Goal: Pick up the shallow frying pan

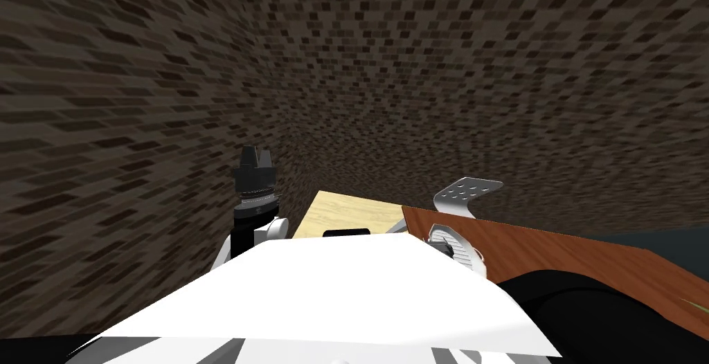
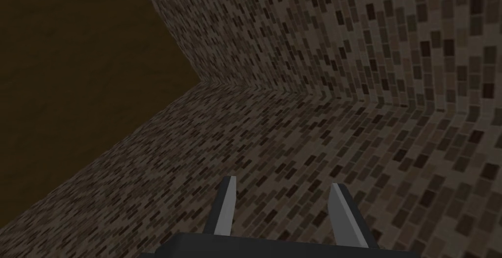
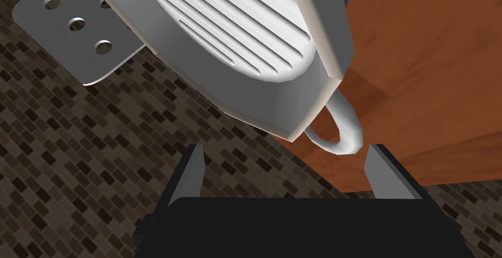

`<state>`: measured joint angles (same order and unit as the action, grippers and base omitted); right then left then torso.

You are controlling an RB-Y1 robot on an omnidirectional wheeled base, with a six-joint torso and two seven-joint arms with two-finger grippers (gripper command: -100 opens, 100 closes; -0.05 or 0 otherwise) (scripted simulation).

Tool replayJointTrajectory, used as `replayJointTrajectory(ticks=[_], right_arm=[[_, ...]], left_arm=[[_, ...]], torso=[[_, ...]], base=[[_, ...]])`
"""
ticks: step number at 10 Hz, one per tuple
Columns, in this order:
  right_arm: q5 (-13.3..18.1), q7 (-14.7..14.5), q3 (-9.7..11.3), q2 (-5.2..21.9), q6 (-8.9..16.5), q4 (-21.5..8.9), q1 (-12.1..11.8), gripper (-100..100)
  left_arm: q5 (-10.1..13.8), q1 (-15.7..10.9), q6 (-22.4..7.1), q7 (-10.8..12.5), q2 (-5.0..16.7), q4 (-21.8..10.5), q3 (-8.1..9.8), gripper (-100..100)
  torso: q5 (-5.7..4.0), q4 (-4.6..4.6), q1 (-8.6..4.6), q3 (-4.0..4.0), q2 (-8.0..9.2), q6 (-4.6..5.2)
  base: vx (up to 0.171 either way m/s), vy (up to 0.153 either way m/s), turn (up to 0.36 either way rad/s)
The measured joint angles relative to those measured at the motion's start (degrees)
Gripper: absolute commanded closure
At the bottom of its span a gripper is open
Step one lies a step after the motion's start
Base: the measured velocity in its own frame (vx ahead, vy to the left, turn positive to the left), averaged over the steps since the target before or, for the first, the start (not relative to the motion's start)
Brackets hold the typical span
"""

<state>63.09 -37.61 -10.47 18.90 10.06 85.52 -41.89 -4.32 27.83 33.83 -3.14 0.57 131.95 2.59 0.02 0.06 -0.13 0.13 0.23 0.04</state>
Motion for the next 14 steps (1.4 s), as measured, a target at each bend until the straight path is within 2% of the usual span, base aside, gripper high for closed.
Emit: replayJointTrajectory(ticks=[1, 3, 4, 6, 8, 11, 12, 14], right_arm=[[-2.2, -0.9, 0.2, 0.0, 2.2, 0.0, -0.6, -100], [-4.8, -1.0, -0.6, -0.5, 3.3, -1.1, -0.1, -100], [-5.7, -1.8, -0.6, -0.4, 4.2, -1.6, -1.2, -100], [-10.7, -3.6, 1.0, 1.0, 8.3, -0.4, -2.6, -100], [-13.5, -4.2, 0.7, 0.9, 9.9, -2.0, -3.0, -100], [-19.3, -5.8, 1.6, 1.5, 14.4, -1.4, -4.0, -100], [-19.5, -5.8, 1.6, 1.5, 14.5, -1.4, -4.0, 100], [-19.5, -5.8, 1.6, 1.5, 14.4, -1.4, -4.0, 100]], left_arm=[[0.0, 0.0, 0.0, 0.0, 0.0, 0.0, 0.0, 0], [0.0, 0.0, 0.0, 0.0, 0.0, 0.0, 0.02, 0], [0.0, 0.0, 0.0, 0.0, 0.0, 0.0, 0.01, 0], [0.0, 0.0, 0.0, 0.0, 0.0, 0.0, 0.02, 0], [0.0, 0.0, 0.0, 0.0, 0.0, 0.0, 0.01, 0], [0.0, 0.0, 0.0, 0.0, 0.0, 0.0, 0.02, 0], [0.0, 0.0, 0.0, 0.0, 0.0, 0.0, 0.02, 0], [0.0, 0.0, 0.0, 0.0, 0.0, 0.0, 0.02, 0]], torso=[[-0.01, 0.04, -0.02, 0.09, 0.13, 0.03], [-0.03, -0.02, -0.13, -0.07, -0.15, 0.09], [-0.02, 0.01, -0.09, 0.02, 0.04, 0.02], [-0.02, 0.02, -0.09, 0.02, 0.0, 0.08], [-0.01, 0.01, 0.0, 0.03, 0.05, 0.05], [-0.05, -0.02, -0.18, -0.08, -0.17, 0.11], [-0.05, -0.03, -0.2, -0.11, -0.23, 0.11], [-0.01, -0.05, -0.21, -0.13, -0.25, 0.13]], base=[[-0.066, 0.002, 0.196], [-0.053, 0.005, 0.212], [-0.126, 0.027, 0.485], [-0.032, 0.014, 0.106], [-0.101, 0.048, 0.351], [-0.019, 0.005, 0.134], [0.0, 0.0, 0.0], [0.0, 0.0, 0.0]])
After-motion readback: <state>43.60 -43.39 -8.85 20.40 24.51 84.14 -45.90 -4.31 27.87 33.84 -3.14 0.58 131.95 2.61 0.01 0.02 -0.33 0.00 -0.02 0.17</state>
